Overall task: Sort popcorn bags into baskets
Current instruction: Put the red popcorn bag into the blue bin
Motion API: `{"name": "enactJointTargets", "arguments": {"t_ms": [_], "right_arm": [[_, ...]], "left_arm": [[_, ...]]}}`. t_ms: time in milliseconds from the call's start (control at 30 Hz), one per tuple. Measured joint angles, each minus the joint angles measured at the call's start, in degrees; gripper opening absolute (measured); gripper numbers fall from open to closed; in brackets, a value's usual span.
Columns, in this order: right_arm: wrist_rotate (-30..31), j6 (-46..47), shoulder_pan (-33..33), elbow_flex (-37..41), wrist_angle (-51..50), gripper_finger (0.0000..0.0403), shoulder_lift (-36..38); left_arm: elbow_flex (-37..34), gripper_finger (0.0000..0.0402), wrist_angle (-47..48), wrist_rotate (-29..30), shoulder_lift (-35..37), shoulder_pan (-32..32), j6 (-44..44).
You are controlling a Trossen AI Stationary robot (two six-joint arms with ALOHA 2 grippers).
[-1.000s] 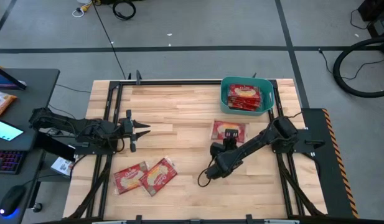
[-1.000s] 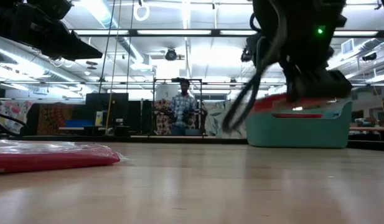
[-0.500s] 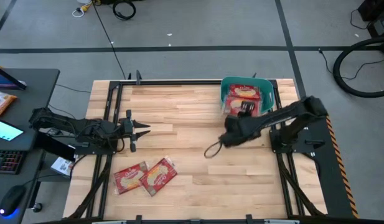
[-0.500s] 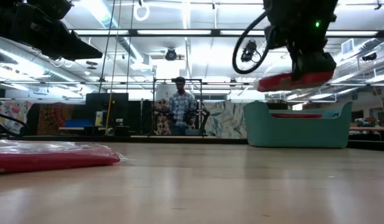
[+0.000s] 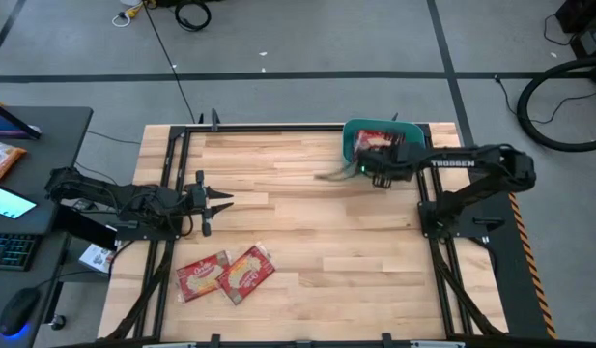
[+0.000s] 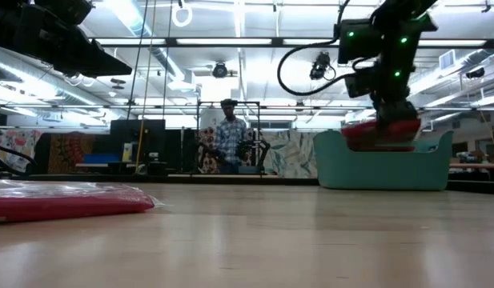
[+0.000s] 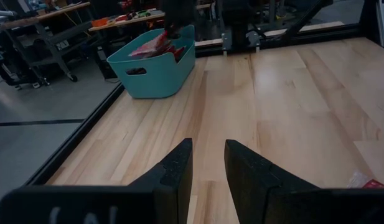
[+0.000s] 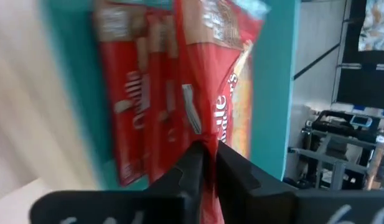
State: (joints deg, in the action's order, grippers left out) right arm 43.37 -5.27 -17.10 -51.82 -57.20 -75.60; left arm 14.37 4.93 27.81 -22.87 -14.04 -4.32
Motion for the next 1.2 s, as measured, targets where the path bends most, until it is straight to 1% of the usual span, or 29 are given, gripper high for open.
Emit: {"name": "enactJointTargets", "arguments": {"t_ms": [67,133,267,400,533,567,600,700,733,767,800,900,967,1067,1133,1200], "right_arm": [[-1.2,-2.29,-2.89,-0.67,1.43,0.0056,-0.05],[-2.36,-2.31,-4.74,-1.54,1.09,0.0072,-0.15],[-4.33,2.77,-5.56,-4.28,-2.29,0.0108,-0.15],[-9.71,11.59,-2.13,-9.0,-4.08,0.0131,-0.15],[-10.07,16.43,5.21,-12.35,-3.14,0.0135,-0.15],[-10.03,17.41,7.12,-12.67,-1.93,0.0134,-0.15],[-10.07,18.5,8.81,-12.77,-0.5,0.0134,-0.15],[-10.77,22.46,12.82,-12.78,3.38,0.0133,-0.15],[-11.54,24.12,13.91,-12.78,4.74,0.0133,-0.15],[-12.19,25.91,14.99,-12.72,6.18,0.0133,-0.15],[-12.78,27.6,16.1,-12.45,7.96,0.0133,-0.15],[-13.48,29.8,19.74,-11.25,13.21,0.0133,-0.17],[-13.42,29.3,22.38,-9.86,18.77,0.0133,-0.17],[-12.44,27.47,26.43,-7.46,26.04,0.0133,-0.21],[-10.96,26.61,28.77,-5.87,31.46,0.0133,-0.33],[-9.82,25.87,30.8,-4.19,36.1,0.0133,-0.87]], "left_arm": [[0.0,0.0098,0.0,0.0,0.0,0.0,0.0],[0.0,0.0098,0.0,0.0,0.0,-0.02,0.0],[0.0,0.0098,0.0,0.0,0.0,0.0,0.01],[0.0,0.0098,0.0,0.0,0.0,-0.01,0.02],[0.0,0.0098,0.18,-0.39,0.0,-0.02,0.75],[0.02,0.0098,0.71,-2.03,0.02,0.0,1.7],[0.02,0.0098,1.58,-4.93,0.02,0.0,2.69],[0.02,0.0098,2.95,-18.78,-0.36,-0.05,5.64],[0.02,0.0098,2.74,-22.23,-0.8,-0.08,7.21],[0.02,0.0098,2.49,-24.37,-1.27,-0.07,8.91],[0.02,0.0098,2.2,-25.53,-2.11,-0.12,10.51],[0.04,0.0098,2.34,-25.99,-5.61,-0.35,13.72],[0.04,0.0098,2.28,-26.29,-7.93,-0.36,16.12],[0.04,0.0098,2.13,-30.13,-11.89,-0.44,19.57],[0.47,0.0098,2.55,-32.27,-14.64,-1.33,21.27],[1.79,0.0098,2.43,-32.78,-17.19,-3.1,21.71]]}}
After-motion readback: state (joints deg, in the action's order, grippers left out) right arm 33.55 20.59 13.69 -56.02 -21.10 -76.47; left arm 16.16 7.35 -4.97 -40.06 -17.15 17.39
